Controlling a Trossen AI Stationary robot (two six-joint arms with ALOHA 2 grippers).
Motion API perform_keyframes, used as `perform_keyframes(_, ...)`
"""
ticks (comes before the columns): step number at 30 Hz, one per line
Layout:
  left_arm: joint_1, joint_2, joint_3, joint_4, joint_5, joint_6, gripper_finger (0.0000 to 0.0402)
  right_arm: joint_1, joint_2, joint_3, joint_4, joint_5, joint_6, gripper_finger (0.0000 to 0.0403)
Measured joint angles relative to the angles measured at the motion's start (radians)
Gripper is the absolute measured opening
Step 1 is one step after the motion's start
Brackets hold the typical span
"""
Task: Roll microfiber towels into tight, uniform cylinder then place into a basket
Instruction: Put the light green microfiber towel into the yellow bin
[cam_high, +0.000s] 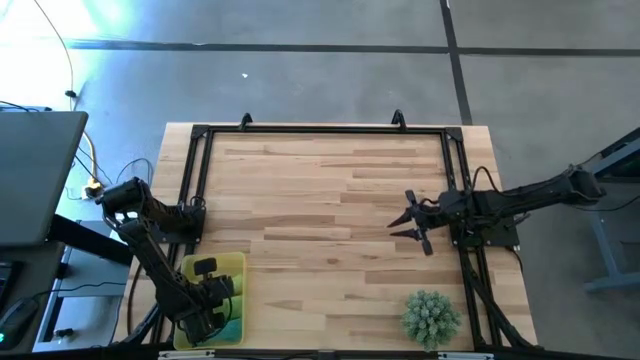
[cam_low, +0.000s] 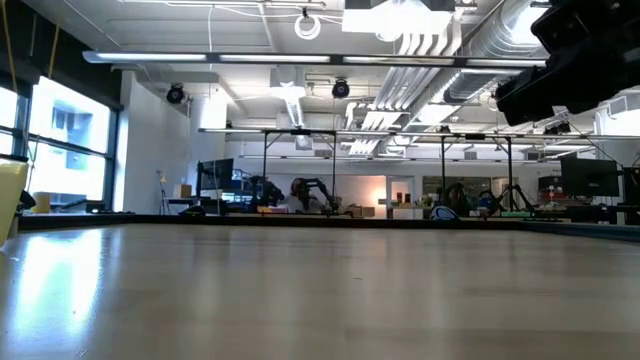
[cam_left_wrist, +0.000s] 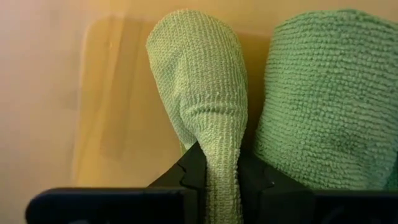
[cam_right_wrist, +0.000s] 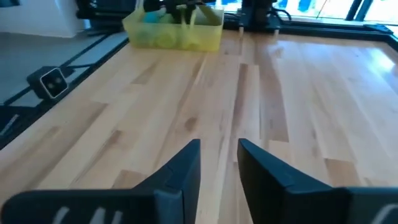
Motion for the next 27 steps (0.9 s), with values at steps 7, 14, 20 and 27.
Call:
perform_keyframes(7,0.0,0.0,0.0,0.0,0.0,0.002,0.0039,0.046,0.003,-0.205,0.336,0.031,0.076,0.0089)
perform_keyframes(14,0.0,0.0,0.0,0.0,0.013,0.036,0.0039,0.046,-0.012,-0.163,0.378,0.048,0.043,0.0089)
perform_keyframes(20,0.001,0.0,0.0,0.002,-0.017,0.037,0.0039,0.046,-0.012,-0.16,0.364,0.059,-0.023,0.0089)
perform_keyframes(27,0.015,0.0,0.0,0.059,-0.067,0.124,0.0039,0.046,-0.013,-0.16,0.204,0.059,-0.091,0.0089)
